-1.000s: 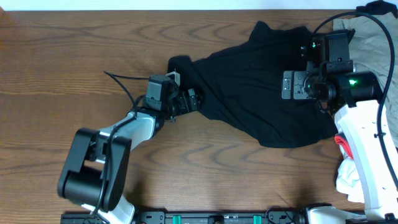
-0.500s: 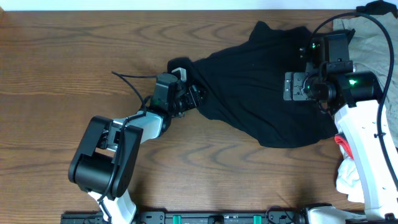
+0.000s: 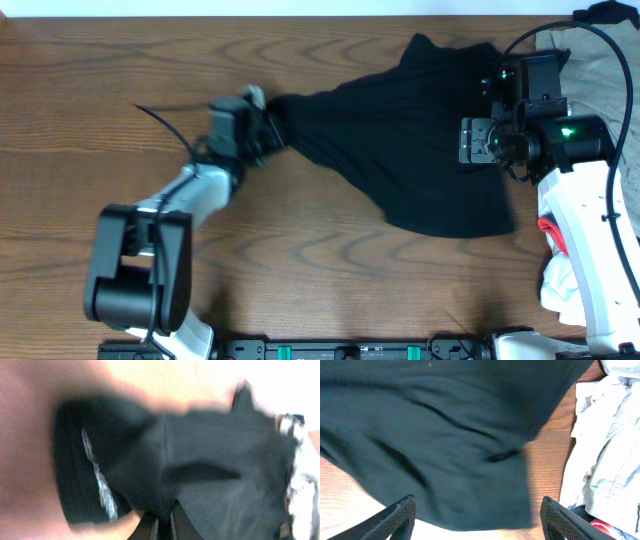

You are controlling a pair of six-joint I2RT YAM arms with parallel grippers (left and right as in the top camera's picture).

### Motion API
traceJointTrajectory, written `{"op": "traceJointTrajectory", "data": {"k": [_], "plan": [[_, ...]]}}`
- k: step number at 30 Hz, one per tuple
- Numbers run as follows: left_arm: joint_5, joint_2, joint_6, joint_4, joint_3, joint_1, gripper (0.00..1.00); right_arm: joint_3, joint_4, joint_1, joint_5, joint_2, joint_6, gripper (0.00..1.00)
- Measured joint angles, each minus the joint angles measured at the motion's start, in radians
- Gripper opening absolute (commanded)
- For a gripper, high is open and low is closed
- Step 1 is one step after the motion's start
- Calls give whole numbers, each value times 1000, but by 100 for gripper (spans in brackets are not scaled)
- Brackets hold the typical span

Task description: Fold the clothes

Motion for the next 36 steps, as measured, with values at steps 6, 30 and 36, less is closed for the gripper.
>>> {"op": "traceJointTrajectory", "data": {"k": [6, 30, 36], "plan": [[-33, -2, 105, -35, 204, 134, 9, 0, -2, 0, -6, 0, 0, 79], [46, -3, 103, -1059, 253, 6, 98, -1, 36, 0, -4, 0, 0, 89], [46, -3, -47, -888, 91, -68, 98, -1, 31, 0, 4, 0, 0, 90]]}}
